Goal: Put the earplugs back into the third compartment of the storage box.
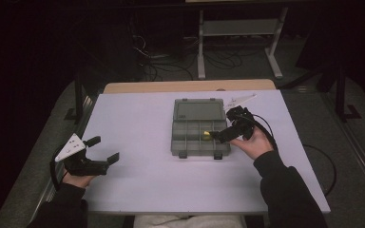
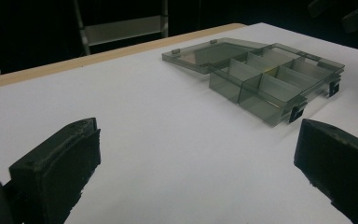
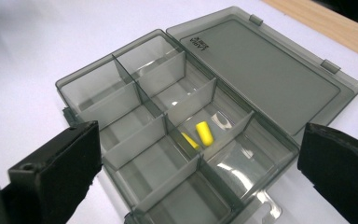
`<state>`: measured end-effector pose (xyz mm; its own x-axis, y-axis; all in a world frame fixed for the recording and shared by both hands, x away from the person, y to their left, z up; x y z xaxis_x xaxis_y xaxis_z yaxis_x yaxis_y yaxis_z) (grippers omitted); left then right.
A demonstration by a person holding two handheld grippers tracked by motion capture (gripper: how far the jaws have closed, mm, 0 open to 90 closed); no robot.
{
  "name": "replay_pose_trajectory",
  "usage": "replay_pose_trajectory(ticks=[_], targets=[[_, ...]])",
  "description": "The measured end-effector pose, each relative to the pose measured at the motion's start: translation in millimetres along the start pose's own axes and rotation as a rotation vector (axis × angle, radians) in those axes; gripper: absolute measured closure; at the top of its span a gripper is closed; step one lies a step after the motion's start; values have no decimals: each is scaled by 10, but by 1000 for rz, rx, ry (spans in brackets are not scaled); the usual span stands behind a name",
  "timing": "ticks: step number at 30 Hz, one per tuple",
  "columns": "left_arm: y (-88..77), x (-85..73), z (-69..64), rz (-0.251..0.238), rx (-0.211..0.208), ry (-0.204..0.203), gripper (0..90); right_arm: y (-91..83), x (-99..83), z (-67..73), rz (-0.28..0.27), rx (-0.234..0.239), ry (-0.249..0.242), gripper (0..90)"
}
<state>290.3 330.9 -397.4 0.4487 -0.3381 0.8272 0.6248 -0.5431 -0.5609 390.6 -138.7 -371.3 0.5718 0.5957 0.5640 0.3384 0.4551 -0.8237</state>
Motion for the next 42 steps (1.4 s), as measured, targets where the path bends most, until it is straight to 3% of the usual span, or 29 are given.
replay_pose_trajectory(ticks=[15,25,33,36,42], targets=[[2,2,0,3,3,6,0,-199,-496,-54,-125,-15,81,0],[3,3,0,3,3,6,0,-235,-661,-13,-152,-19,78,0],[2,2,-1,4,3,7,0,-281,-943,-12,-262,-20,110,0],[4,3,-2,5,2,7,0,-310,-1033,-32,-279,-20,126,0],[2,3,-3,6,4,8,0,-349,-1202,-44,-314,-48,110,0]])
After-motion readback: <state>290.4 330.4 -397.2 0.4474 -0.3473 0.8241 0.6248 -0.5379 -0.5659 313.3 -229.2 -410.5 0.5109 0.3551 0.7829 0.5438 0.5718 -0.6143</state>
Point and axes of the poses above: each handheld gripper's, and its own axes: y roughly forward along the jaws, x roughly out of its top, z roughly to its left, the point moved 1 cm from there along y, roughly forward along the jaws, and after that the axes turned 13 degrees about z, right-handed, at the moved point
